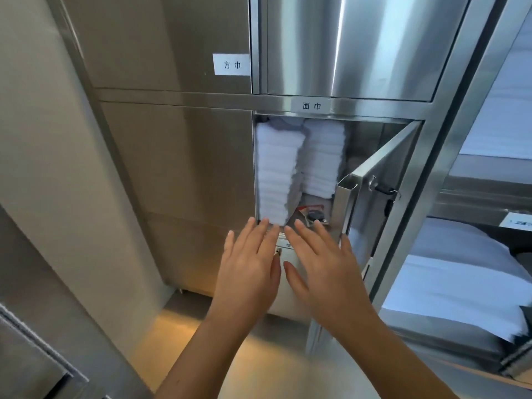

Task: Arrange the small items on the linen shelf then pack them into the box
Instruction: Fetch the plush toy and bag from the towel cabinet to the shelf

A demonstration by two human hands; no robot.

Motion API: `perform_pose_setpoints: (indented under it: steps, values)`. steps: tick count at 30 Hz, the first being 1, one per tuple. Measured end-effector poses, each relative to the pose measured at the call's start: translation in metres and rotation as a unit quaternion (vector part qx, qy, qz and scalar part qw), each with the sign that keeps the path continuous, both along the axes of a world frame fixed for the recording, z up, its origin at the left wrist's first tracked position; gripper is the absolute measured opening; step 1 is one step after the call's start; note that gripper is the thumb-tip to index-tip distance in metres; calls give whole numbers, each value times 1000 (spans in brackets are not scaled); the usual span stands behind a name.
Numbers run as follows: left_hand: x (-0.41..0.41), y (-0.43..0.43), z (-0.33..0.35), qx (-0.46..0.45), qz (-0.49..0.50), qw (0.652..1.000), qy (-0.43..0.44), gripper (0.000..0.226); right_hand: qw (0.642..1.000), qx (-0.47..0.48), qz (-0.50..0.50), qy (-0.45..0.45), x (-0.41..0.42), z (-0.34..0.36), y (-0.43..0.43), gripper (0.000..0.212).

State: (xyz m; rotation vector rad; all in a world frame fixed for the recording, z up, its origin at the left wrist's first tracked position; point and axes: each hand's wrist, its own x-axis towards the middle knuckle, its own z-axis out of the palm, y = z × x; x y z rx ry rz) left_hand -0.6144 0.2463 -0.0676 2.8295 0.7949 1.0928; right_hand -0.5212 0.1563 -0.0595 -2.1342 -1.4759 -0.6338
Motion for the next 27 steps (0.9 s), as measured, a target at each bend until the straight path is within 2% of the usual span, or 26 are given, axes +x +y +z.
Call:
perform_pose_setpoints:
  steps: [5, 9, 13, 20, 27]
  values:
    - [10, 24, 0, -6, -1, 1000, -1, 50, 997, 55, -21, -40, -2, 6, 18, 40]
    - [14, 40, 1, -13, -24, 1000, 0, 49, 995, 87, -9, -42, -12, 13, 29, 41]
    - [17, 56, 4, -11, -29, 1000, 2, 51, 996, 84, -11, -36, -8, 15, 48, 37]
    - [21, 72, 2, -7, -44, 999, -6, 41, 996, 80, -41, -5, 6, 2, 73, 49]
    - [30, 71, -3, -13, -66, 998, -1, 40, 994, 66, -86, -6, 8, -5, 68, 48]
